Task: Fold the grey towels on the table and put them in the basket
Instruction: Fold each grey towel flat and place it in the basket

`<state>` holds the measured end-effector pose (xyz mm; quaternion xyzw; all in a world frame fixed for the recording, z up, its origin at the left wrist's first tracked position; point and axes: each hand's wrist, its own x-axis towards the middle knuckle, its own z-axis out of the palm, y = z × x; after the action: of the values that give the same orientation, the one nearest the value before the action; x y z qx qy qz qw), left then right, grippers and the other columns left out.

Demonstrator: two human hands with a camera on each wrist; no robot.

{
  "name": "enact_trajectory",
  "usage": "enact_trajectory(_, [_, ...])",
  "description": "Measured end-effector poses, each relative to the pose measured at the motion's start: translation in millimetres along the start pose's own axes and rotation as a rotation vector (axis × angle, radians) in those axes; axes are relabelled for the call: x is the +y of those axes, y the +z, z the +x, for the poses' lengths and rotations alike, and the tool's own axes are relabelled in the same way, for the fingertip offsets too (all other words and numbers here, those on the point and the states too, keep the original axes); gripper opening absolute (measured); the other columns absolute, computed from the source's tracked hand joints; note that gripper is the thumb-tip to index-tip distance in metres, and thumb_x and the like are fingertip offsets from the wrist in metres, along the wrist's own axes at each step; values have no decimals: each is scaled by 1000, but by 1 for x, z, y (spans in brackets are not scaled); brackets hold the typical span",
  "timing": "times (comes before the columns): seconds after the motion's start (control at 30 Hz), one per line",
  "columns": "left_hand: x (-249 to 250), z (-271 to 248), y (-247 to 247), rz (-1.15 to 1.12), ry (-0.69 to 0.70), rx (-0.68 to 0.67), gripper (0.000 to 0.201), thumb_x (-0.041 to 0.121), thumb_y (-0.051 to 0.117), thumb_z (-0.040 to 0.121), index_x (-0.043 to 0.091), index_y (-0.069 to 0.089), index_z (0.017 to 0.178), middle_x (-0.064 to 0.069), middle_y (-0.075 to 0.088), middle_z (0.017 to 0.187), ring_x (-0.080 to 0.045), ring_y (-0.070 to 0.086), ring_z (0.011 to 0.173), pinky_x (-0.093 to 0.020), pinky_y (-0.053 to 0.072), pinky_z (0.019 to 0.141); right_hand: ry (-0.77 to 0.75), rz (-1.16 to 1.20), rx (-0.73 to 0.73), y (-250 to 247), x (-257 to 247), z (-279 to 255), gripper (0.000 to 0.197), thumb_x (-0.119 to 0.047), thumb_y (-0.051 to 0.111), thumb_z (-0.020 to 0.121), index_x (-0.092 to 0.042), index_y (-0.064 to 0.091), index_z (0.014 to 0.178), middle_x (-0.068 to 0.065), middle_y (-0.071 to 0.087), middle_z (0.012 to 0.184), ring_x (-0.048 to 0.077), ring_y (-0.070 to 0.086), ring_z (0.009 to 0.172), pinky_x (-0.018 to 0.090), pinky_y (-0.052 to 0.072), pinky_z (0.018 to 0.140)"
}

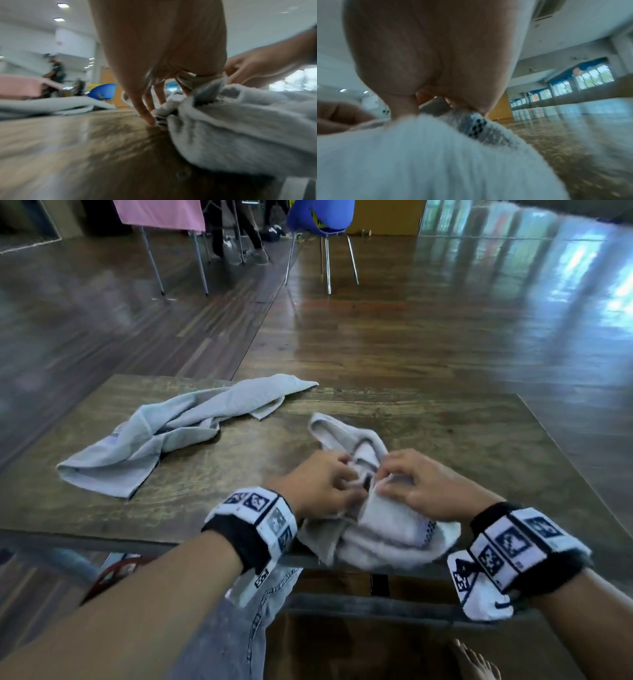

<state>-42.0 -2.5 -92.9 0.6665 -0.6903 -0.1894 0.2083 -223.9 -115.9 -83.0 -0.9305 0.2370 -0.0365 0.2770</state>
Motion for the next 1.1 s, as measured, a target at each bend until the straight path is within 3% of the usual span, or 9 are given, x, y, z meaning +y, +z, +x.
enact_trajectory(0.13, [-7,35,0,7,30,-30,44,20,66,89,5,46,53,-14,53,65,-23,46,58,-38,36,56,84,-72,-100,-2,11,22,6,-32,70,91,-29,74,88,-15,65,88,0,59,87,21,44,75])
enact_trajectory(0.23, [-6,65,-21,0,125,42,54,4,67,85,23,34,46,7,41,47,-14,33,50,-19,30,50,73,-144,-82,-31,14,50,8,-26,72,89,-20,77,86,-14,68,74,-5,58,67,15,39,62])
enact_trajectory(0.4, [-11,147,-91,199,15,480,26,12,57,90,-8,70,79,-23,66,94,-35,61,88,-42,43,76,72,-208,545,-117,30,103,15,-19,70,90,-9,79,95,14,75,91,26,68,87,29,45,76])
enact_trajectory(0.5, [-20,164,-135,434,-78,583,36,21,44,89,-4,70,84,-24,63,87,-35,59,85,-39,42,74,203,-242,722,-166,48,110,19,-22,67,92,-8,78,99,18,74,99,31,67,96,31,44,81])
enact_trajectory(0.63, [-33,167,-161,300,-194,641,22,16,55,92,7,75,86,-14,56,66,-31,54,64,-33,45,60,237,-207,858,-196,59,102,18,-19,71,92,-8,77,105,16,71,97,32,67,85,37,53,85])
enact_trajectory(0.83, [-32,179,-145,-174,-287,479,15,21,71,87,27,58,80,-9,67,95,-28,67,89,-40,58,88,313,-59,801,-199,69,99,13,-8,72,91,-2,73,102,21,71,93,31,72,66,45,62,68])
enact_trajectory(0.93, [-33,187,-130,-233,-225,552,20,9,55,95,7,57,76,-9,51,75,-21,58,71,-34,57,77,333,-111,772,-197,84,95,14,-11,75,89,-1,76,98,11,70,82,25,67,79,38,55,82])
enact_trajectory(1.0, [-28,187,-125,-160,-148,648,22,4,53,92,9,53,71,-3,34,58,-6,38,52,-19,32,51,313,-164,820,-195,91,93,16,-14,75,89,-3,78,99,5,66,79,25,62,82,32,47,79])
enact_trajectory(1.1, [-17,177,-125,-119,25,759,28,5,56,93,17,57,68,-2,30,49,3,37,39,-13,25,43,242,-151,969,-188,104,88,12,-16,72,90,-10,79,98,6,65,75,31,62,89,46,51,87])
